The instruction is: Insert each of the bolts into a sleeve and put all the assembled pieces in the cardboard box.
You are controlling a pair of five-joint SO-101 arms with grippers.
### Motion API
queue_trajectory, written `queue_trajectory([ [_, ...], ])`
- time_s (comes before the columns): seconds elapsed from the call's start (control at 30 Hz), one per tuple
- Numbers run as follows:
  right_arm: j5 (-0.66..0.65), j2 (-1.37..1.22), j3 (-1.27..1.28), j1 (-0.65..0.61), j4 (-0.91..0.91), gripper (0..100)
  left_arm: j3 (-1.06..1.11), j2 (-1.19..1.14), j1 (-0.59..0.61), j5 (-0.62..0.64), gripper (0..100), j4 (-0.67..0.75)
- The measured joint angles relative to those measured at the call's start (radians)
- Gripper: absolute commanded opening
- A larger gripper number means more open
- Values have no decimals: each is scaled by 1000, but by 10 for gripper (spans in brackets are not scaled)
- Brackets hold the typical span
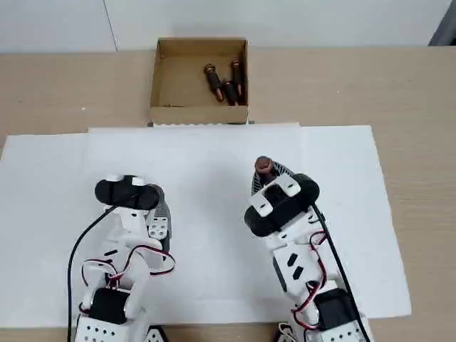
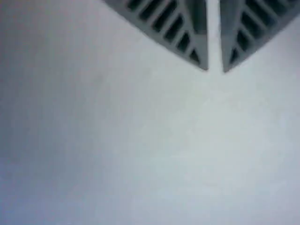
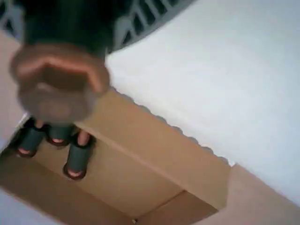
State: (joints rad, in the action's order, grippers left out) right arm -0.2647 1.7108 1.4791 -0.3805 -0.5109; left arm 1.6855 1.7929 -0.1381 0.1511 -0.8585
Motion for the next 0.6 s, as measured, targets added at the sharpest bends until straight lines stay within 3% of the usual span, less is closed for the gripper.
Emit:
queue_trajectory([
  [0.2,0,-285,-181,0,129,3,0,0,0,0,6,-3],
  [0.6,49,-1186,-773,6,359,3,0,0,0,2,6,-3],
])
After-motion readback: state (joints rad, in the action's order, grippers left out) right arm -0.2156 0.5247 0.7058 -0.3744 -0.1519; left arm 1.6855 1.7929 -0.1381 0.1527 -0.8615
